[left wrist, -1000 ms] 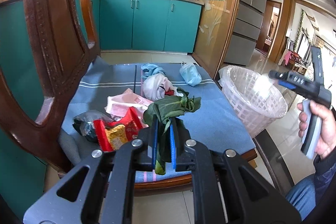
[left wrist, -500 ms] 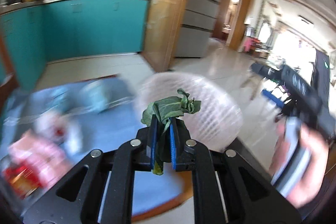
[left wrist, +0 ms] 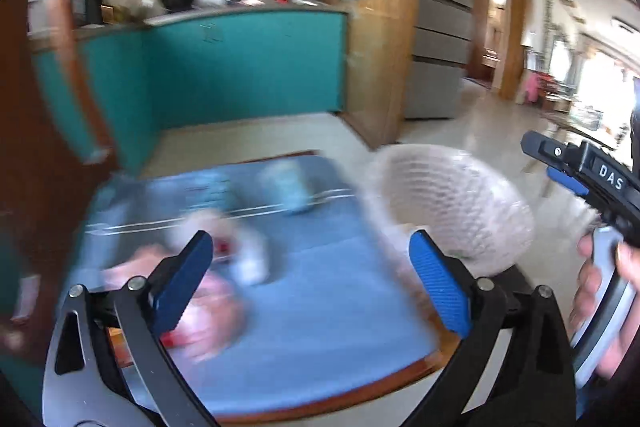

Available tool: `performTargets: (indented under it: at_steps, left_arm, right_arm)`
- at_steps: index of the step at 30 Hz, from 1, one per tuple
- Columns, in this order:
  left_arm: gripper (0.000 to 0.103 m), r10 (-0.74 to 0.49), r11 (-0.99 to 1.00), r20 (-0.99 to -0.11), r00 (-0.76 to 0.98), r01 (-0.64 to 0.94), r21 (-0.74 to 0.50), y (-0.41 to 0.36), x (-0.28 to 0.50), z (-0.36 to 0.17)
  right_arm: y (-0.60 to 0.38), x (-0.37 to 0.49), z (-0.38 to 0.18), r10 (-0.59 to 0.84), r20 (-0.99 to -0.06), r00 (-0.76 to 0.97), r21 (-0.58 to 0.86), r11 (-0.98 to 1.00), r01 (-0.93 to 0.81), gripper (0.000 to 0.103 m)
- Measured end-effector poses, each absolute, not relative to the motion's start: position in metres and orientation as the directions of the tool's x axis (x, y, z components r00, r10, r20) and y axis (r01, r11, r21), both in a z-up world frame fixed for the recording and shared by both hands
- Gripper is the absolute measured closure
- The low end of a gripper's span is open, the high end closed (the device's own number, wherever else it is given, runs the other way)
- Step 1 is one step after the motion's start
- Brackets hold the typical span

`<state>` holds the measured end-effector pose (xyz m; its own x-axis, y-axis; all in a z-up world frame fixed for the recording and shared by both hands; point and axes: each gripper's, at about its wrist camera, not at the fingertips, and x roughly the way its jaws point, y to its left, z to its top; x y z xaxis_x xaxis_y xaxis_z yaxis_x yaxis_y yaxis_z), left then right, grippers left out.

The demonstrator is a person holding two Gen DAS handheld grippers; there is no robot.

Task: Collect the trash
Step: 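Drop the white bag into the basket with the right tool while the left tool drops the greens, then move both tools back over the remaining trash on the seat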

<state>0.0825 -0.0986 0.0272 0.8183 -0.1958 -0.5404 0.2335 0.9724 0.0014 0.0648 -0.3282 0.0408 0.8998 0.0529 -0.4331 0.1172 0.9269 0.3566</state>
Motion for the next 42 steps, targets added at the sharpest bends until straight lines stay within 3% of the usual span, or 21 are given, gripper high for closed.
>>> performTargets:
  at_steps: [6, 13, 42]
  left_arm:
    - [0.004, -0.025, 1.0, -0.548, 0.836, 0.017, -0.02, -0.001, 0.042, 0.016]
    - [0.004, -0.013, 0.999, -0.617, 0.787, -0.02, -0.046, 0.033, 0.037, -0.009]
    - [0.004, -0.025, 0.999, -0.658, 0.752, -0.002, -0.04, 0.018, 0.046, -0.019]
  right_arm:
    - [-0.237, 0.061, 0.034, 0.212, -0.488, 0.846, 0.254, 0.963, -0.095, 0.008]
    - [-0.153, 0.04, 0.017, 0.297, -0.541, 0.787, 0.144, 0.954, -0.262, 0.008]
    - [-0.151, 0.044, 0.009, 0.287, -0.567, 0.772, 0.135, 0.957, -0.257, 0.008]
